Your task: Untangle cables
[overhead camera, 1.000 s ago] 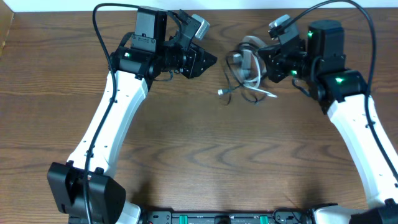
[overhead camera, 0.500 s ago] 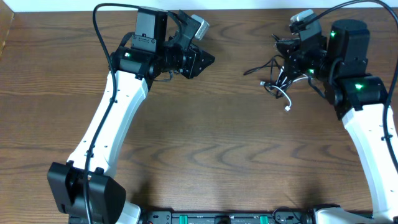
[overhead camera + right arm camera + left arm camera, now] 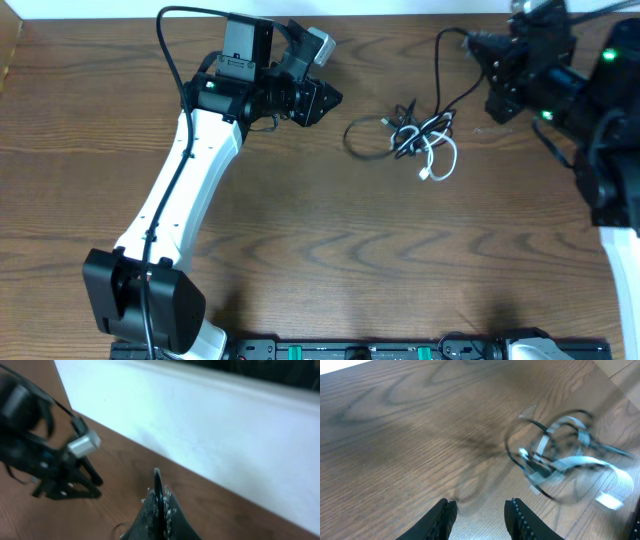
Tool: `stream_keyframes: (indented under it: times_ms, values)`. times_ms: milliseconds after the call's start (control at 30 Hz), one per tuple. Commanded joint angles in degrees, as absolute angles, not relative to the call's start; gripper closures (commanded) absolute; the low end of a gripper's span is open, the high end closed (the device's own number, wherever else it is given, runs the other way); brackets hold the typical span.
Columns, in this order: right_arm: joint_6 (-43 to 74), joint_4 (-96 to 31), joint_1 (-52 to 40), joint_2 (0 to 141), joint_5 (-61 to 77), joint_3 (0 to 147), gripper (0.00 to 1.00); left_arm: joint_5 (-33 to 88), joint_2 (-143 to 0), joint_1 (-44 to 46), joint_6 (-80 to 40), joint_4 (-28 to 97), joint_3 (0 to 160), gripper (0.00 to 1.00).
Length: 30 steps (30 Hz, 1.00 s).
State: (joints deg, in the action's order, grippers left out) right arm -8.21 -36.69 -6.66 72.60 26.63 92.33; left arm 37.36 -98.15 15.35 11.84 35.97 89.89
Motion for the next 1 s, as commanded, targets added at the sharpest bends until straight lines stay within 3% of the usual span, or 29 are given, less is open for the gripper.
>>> stream_keyframes:
  times_ms: [0, 267, 733, 967]
  values:
    - [-9.1, -37.6, -6.6, 71.8, 28.2, 96.4, 0.99, 38.1, -98.7, 16.5, 11.8, 35.9, 91.0, 0.63]
    - [-10.6, -39.7, -6.6, 72.4, 29.4, 99.3, 0.99, 38.2, -98.8, 20.1, 11.8, 35.7, 91.0, 0.63]
    - [-10.8, -41.5, -8.1, 86.0, 29.4, 99.3, 0.99, 41.1, -98.8, 24.3, 12.5, 35.7, 91.0, 0.63]
    - [-10.3, -37.6, -9.4, 89.5, 37.7, 99.3, 0.99, 43.1, -98.8, 24.1, 13.6, 35.7, 91.0, 0.62]
